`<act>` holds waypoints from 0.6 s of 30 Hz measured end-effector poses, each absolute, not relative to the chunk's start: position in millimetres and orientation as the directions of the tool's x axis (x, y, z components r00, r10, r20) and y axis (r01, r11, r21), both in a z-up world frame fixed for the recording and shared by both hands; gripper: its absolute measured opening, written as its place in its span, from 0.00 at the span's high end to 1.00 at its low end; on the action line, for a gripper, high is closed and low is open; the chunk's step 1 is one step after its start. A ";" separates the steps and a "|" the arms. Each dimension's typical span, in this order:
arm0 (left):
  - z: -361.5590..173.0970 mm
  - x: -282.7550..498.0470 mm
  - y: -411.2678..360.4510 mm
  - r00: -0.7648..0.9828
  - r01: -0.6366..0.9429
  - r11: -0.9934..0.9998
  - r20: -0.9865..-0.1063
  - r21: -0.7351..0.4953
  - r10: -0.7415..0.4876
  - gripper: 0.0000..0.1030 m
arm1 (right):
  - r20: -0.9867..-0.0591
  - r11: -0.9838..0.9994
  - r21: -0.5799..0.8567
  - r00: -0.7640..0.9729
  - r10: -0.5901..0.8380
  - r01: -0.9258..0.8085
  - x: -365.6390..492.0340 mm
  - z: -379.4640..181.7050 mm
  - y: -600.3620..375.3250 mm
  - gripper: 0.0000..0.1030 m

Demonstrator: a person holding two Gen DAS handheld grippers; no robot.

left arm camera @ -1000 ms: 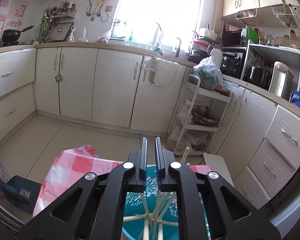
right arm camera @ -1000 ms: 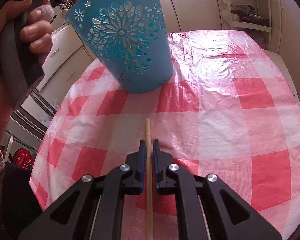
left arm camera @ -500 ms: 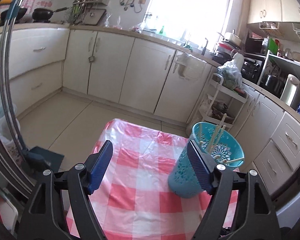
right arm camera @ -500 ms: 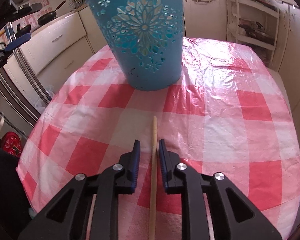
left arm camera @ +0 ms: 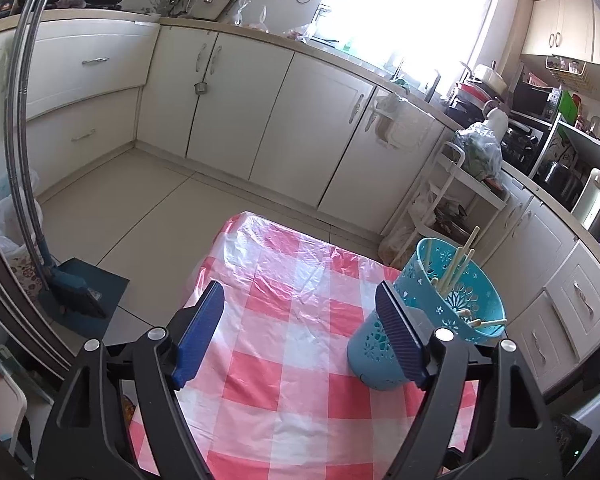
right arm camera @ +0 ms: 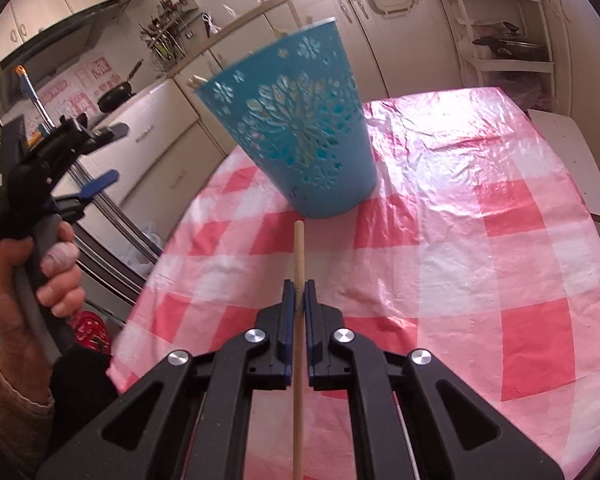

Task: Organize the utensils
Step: 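Lift the chopstick with the right gripper over the basket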

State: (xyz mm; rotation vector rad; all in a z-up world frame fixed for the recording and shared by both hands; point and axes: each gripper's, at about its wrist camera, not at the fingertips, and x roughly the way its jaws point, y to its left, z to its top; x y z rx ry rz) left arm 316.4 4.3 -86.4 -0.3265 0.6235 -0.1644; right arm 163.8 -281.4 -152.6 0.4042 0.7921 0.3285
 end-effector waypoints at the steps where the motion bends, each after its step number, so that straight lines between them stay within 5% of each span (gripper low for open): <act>1: -86.7 317.2 3.3 0.800 0.053 0.936 -0.547 -0.348 -0.248 0.28 | -0.599 0.866 0.477 0.667 0.443 -0.148 162.4 -147.3 -280.0 0.95; 18: -92.2 320.9 -3.3 0.791 0.049 0.939 -0.561 -0.339 -0.244 0.28 | -0.461 0.832 0.508 0.746 0.481 -0.223 153.1 -105.5 -285.0 0.95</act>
